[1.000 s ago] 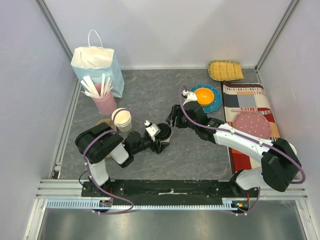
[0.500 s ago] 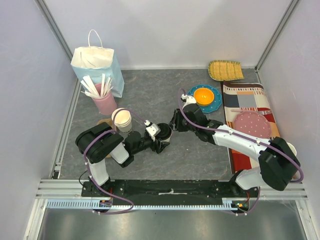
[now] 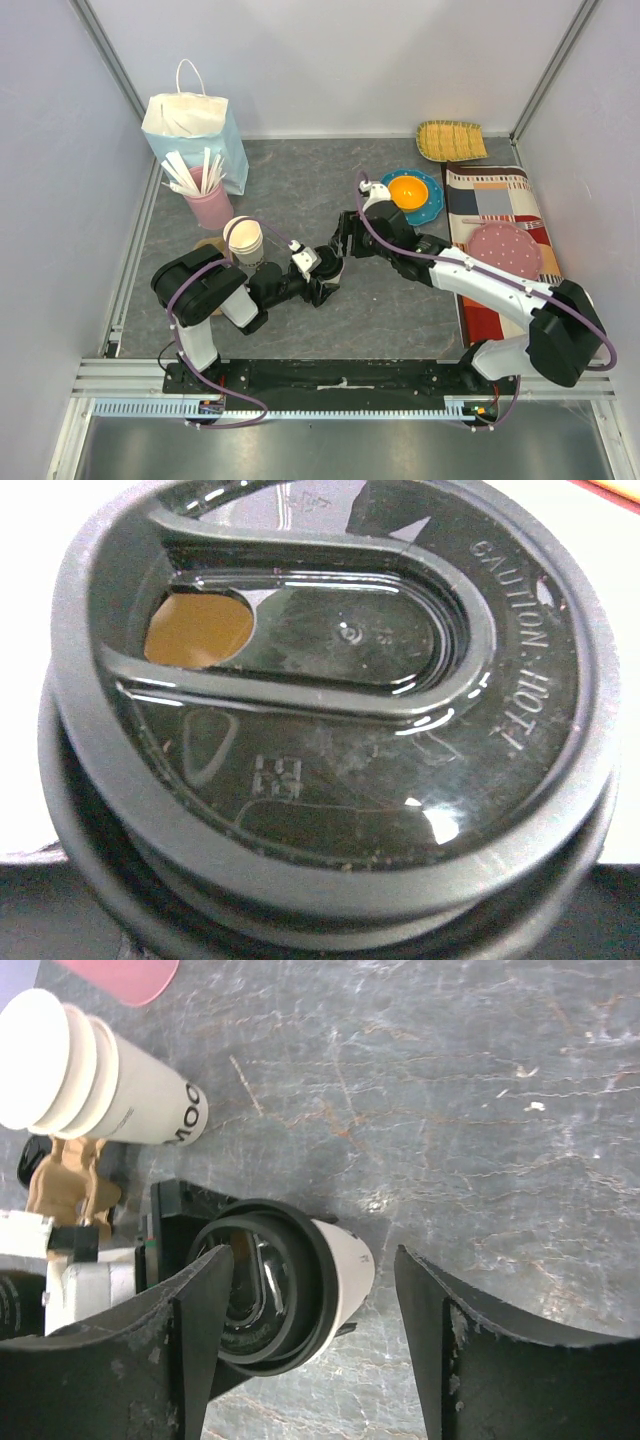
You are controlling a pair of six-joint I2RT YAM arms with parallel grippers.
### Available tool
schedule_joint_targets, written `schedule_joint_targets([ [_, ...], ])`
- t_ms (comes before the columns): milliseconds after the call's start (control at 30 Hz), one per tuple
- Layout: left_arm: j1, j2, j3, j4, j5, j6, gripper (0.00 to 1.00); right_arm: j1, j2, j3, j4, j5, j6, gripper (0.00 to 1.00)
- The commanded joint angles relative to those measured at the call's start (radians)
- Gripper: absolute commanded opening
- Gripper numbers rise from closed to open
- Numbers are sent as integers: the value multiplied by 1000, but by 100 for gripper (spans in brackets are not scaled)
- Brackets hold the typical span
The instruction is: Pack the takeout coffee
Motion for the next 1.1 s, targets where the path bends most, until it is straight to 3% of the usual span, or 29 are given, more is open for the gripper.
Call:
schedule_joint_targets([
  [0, 7, 24, 6, 321, -5, 15, 71, 34, 37, 38, 11, -26, -34, 75],
  [133, 9, 24, 6, 321, -4, 12, 70, 37, 61, 17, 1, 12, -29, 67],
  [300, 9, 27, 7, 322, -2, 10, 70, 34, 72, -2, -9, 15, -2, 45],
  [500, 9, 33, 10, 321, -8, 7, 70, 36, 68, -43, 23, -54, 53, 37],
  [700, 12, 34, 12, 322, -21, 8, 69, 42, 43, -6, -116, 44, 49, 37],
  [867, 14, 36, 10, 321, -18, 18, 68, 62, 103, 69, -173, 48, 29, 63],
  [933, 14, 36, 10, 322, -19, 19, 68, 62, 111, 64, -167, 46, 43, 61],
  [1067, 14, 37, 10, 322, -24, 15, 68, 62, 109, 43, -172, 52, 67, 41],
])
